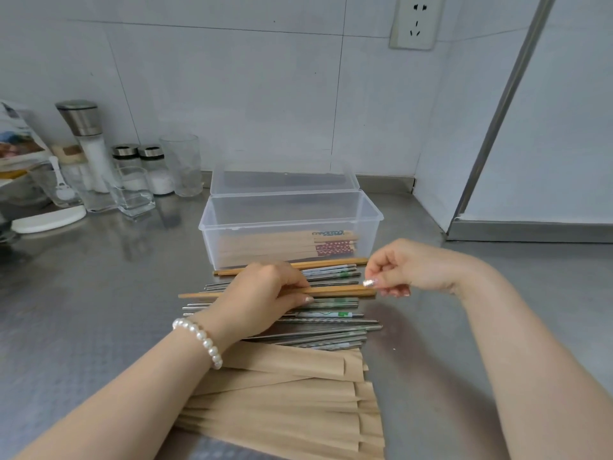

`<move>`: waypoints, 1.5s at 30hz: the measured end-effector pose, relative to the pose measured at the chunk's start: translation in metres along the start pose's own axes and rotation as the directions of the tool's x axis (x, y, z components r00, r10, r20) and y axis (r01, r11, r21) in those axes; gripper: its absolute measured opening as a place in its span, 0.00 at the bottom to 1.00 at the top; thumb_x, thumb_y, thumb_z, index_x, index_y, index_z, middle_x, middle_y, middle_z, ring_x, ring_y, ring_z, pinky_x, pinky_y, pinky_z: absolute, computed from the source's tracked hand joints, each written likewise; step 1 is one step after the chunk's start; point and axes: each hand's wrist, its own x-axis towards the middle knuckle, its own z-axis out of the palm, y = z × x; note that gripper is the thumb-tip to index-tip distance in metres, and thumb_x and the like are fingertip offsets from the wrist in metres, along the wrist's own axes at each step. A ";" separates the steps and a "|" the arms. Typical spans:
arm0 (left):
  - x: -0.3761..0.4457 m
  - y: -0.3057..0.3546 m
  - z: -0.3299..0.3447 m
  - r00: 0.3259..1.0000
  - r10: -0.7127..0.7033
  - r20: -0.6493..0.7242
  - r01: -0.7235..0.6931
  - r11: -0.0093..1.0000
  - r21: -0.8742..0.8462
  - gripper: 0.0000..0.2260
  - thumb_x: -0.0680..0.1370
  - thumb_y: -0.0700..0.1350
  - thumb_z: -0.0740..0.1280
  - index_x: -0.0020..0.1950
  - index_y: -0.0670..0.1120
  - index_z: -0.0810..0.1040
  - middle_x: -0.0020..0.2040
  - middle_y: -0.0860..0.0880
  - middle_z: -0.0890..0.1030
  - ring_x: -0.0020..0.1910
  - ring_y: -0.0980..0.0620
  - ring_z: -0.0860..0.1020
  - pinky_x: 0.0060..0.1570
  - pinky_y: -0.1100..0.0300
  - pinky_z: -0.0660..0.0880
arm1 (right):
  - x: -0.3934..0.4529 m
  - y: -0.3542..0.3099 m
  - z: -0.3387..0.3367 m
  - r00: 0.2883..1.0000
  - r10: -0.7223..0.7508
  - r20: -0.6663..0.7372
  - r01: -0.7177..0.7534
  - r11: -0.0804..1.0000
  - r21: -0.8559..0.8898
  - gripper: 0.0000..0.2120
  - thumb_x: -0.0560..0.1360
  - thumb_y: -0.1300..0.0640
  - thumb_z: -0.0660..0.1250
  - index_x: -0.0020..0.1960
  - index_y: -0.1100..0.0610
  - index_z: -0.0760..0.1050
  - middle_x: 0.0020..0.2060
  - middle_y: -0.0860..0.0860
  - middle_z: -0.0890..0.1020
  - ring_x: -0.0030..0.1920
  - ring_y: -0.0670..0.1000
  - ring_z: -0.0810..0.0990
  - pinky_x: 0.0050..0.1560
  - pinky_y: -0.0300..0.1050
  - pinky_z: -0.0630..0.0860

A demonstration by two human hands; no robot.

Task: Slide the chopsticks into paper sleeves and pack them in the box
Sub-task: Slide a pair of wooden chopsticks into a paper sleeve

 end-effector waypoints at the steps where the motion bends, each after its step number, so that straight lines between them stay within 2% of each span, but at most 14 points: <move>1: 0.000 0.000 -0.001 1.000 -0.007 -0.028 0.007 1.000 0.002 0.07 0.74 0.47 0.69 0.50 0.47 0.82 0.45 0.51 0.82 0.44 0.50 0.77 0.47 0.58 0.73 | 0.002 0.002 -0.002 0.998 -0.001 -0.062 0.005 0.998 0.067 0.10 0.76 0.62 0.64 0.37 0.58 0.78 0.25 0.47 0.77 0.25 0.44 0.71 0.30 0.38 0.67; 4: 0.001 -0.003 -0.002 0.993 -0.035 -0.109 0.035 0.999 -0.002 0.07 0.75 0.45 0.68 0.51 0.47 0.82 0.46 0.51 0.83 0.45 0.51 0.78 0.48 0.57 0.74 | 0.006 0.011 -0.005 0.976 0.008 -0.217 0.004 0.998 0.057 0.08 0.75 0.62 0.66 0.38 0.56 0.80 0.27 0.48 0.76 0.25 0.42 0.70 0.30 0.36 0.67; 6: 0.001 -0.006 -0.002 0.992 -0.044 -0.122 0.045 0.999 0.006 0.07 0.75 0.44 0.67 0.51 0.47 0.82 0.47 0.51 0.83 0.46 0.50 0.79 0.49 0.57 0.74 | 0.009 0.016 -0.001 0.986 0.024 -0.165 -0.034 0.998 -0.060 0.04 0.69 0.62 0.73 0.39 0.55 0.80 0.27 0.47 0.76 0.27 0.41 0.71 0.32 0.34 0.68; 9: 0.001 -0.009 -0.001 0.990 -0.058 -0.127 0.060 0.998 0.016 0.06 0.75 0.45 0.67 0.50 0.47 0.81 0.44 0.51 0.82 0.44 0.50 0.78 0.47 0.56 0.74 | 0.017 0.020 0.008 0.993 0.058 -0.103 -0.072 0.988 -0.138 0.08 0.65 0.62 0.77 0.39 0.54 0.79 0.27 0.47 0.73 0.29 0.44 0.70 0.35 0.37 0.67; 16: 0.003 -0.010 0.005 0.992 -0.033 -0.120 0.051 0.988 0.144 0.12 0.71 0.54 0.70 0.48 0.47 0.80 0.41 0.50 0.74 0.42 0.49 0.73 0.39 0.58 0.69 | 0.020 0.016 0.008 0.995 0.031 -0.098 -0.043 0.991 -0.125 0.06 0.70 0.62 0.72 0.38 0.53 0.78 0.29 0.46 0.74 0.31 0.43 0.69 0.36 0.33 0.67; 20: 0.005 -0.012 0.007 0.990 0.036 -0.138 0.004 0.961 0.278 0.13 0.68 0.52 0.73 0.45 0.43 0.80 0.40 0.46 0.76 0.41 0.43 0.74 0.37 0.56 0.70 | 0.015 0.010 0.006 0.993 -0.014 -0.119 0.011 1.000 -0.028 0.06 0.73 0.61 0.68 0.39 0.53 0.78 0.35 0.50 0.76 0.33 0.41 0.71 0.38 0.35 0.66; 24: 0.005 -0.012 0.006 0.987 0.055 -0.150 -0.007 0.953 0.302 0.09 0.75 0.47 0.67 0.40 0.43 0.76 0.37 0.45 0.77 0.40 0.41 0.74 0.36 0.54 0.69 | 0.019 0.012 0.006 0.907 -0.034 -0.421 0.097 0.987 0.129 0.10 0.77 0.61 0.62 0.41 0.55 0.80 0.29 0.50 0.73 0.29 0.45 0.67 0.31 0.33 0.64; 26: 0.005 -0.010 0.004 0.989 0.004 -0.145 0.040 0.954 0.297 0.08 0.77 0.48 0.63 0.42 0.44 0.73 0.40 0.45 0.78 0.43 0.41 0.75 0.36 0.54 0.68 | 0.027 0.018 0.008 0.849 -0.058 -0.525 0.091 0.995 0.037 0.09 0.77 0.64 0.61 0.46 0.57 0.80 0.28 0.49 0.71 0.30 0.46 0.67 0.34 0.34 0.67; 29: 0.005 -0.008 0.001 0.991 -0.097 -0.096 0.124 0.930 0.347 0.08 0.79 0.50 0.58 0.43 0.49 0.65 0.41 0.49 0.77 0.44 0.44 0.76 0.36 0.56 0.67 | 0.037 0.028 0.015 0.879 -0.070 -0.471 -0.004 0.988 -0.155 0.11 0.78 0.63 0.59 0.52 0.56 0.79 0.31 0.43 0.72 0.33 0.43 0.70 0.44 0.40 0.66; 32: 0.004 -0.005 0.000 0.992 -0.121 -0.046 0.130 0.915 0.381 0.06 0.79 0.50 0.57 0.45 0.50 0.67 0.42 0.49 0.78 0.44 0.45 0.77 0.36 0.57 0.67 | 0.043 0.032 0.018 0.902 -0.053 -0.428 -0.053 0.971 -0.232 0.11 0.79 0.61 0.59 0.54 0.53 0.79 0.39 0.46 0.76 0.42 0.49 0.74 0.47 0.40 0.67; 35: 0.004 -0.007 0.000 0.991 -0.129 -0.026 0.129 0.915 0.381 0.07 0.79 0.50 0.57 0.47 0.49 0.72 0.43 0.49 0.79 0.44 0.45 0.77 0.37 0.57 0.70 | 0.044 0.031 0.020 0.916 -0.021 -0.399 -0.085 0.966 -0.246 0.09 0.78 0.61 0.59 0.49 0.51 0.77 0.33 0.42 0.72 0.39 0.50 0.72 0.45 0.41 0.67; 38: 0.005 -0.009 0.000 0.989 -0.146 -0.020 0.144 0.924 0.353 0.07 0.79 0.50 0.58 0.44 0.49 0.70 0.40 0.49 0.78 0.43 0.45 0.77 0.36 0.56 0.70 | 0.043 0.032 0.016 0.912 -0.012 -0.410 -0.101 0.962 -0.252 0.09 0.76 0.60 0.63 0.40 0.49 0.72 0.30 0.46 0.75 0.32 0.49 0.73 0.41 0.45 0.72; 42: 0.005 -0.011 0.000 0.988 -0.147 -0.048 0.155 0.932 0.327 0.08 0.79 0.51 0.59 0.41 0.51 0.69 0.35 0.52 0.73 0.41 0.46 0.77 0.34 0.57 0.67 | 0.042 0.033 0.016 0.918 -0.023 -0.397 -0.081 0.967 -0.242 0.06 0.73 0.58 0.69 0.48 0.50 0.77 0.27 0.46 0.69 0.30 0.45 0.67 0.34 0.41 0.64; 45: 0.005 -0.013 0.001 0.988 -0.139 -0.071 0.154 0.942 0.298 0.12 0.77 0.56 0.59 0.42 0.49 0.71 0.35 0.52 0.74 0.39 0.46 0.76 0.35 0.56 0.71 | 0.041 0.031 0.015 0.925 -0.019 -0.380 -0.074 0.971 -0.229 0.04 0.72 0.57 0.71 0.43 0.48 0.79 0.26 0.45 0.68 0.29 0.44 0.66 0.31 0.39 0.61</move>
